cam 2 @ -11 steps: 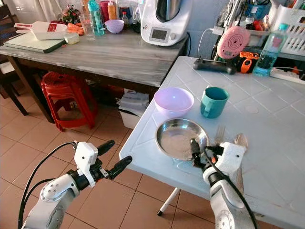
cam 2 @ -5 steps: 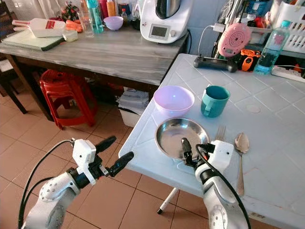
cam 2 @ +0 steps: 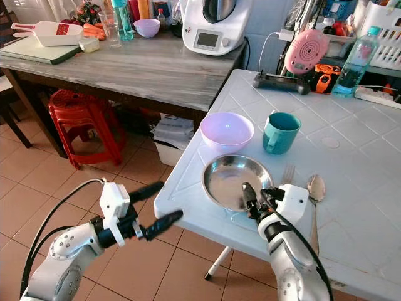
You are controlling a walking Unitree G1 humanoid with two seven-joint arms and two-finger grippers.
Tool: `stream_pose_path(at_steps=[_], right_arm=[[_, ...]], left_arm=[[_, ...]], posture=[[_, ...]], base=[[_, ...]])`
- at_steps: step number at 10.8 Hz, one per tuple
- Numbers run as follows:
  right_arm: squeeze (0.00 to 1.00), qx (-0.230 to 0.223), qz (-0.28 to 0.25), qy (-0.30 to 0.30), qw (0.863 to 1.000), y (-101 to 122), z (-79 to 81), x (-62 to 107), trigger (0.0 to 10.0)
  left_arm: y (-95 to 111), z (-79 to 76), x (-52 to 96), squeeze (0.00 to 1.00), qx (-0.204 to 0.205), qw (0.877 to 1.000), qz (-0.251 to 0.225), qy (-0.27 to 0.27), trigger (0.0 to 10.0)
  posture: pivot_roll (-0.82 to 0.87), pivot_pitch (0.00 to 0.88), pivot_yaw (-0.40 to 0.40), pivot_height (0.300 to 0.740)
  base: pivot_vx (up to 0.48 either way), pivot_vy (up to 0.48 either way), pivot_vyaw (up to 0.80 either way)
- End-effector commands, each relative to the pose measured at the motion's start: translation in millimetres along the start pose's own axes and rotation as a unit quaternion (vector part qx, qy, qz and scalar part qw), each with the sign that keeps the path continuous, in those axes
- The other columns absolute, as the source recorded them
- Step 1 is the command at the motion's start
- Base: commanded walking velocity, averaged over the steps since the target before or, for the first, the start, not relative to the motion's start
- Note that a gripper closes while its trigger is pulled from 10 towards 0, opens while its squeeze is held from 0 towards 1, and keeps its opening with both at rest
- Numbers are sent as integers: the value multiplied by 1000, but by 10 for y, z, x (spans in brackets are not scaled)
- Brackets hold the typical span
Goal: Setting the table
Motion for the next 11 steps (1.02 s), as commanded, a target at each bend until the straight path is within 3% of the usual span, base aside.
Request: stream_pose_path(at_steps=[1, 11], right_arm=[[0, -21, 29, 5, 999, -115, 14, 27, 0], [0, -105, 52, -29, 993, -190, -50, 23, 0]], left_arm=[[33, -22, 7, 0, -5, 1000, 0, -11, 10000], [-25, -16, 81, 0, -9, 1000, 0, -18, 10000]], posture=[[-34, 49, 2, 740], [-26, 43, 3, 740]], base=[[0, 0, 0], [0, 0, 0]])
Point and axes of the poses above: a point about 5 cm out from each wrist's last joint towards the gripper, its own x axis pointing back from the gripper into the wrist, its own y axis along the axis of the wrist's last joint, z = x × y, the point moved 1 cm from there along -x, pointing out of the wrist towards the gripper, and after that the axes turned 5 degrees about -x, right-handed, at the moved point
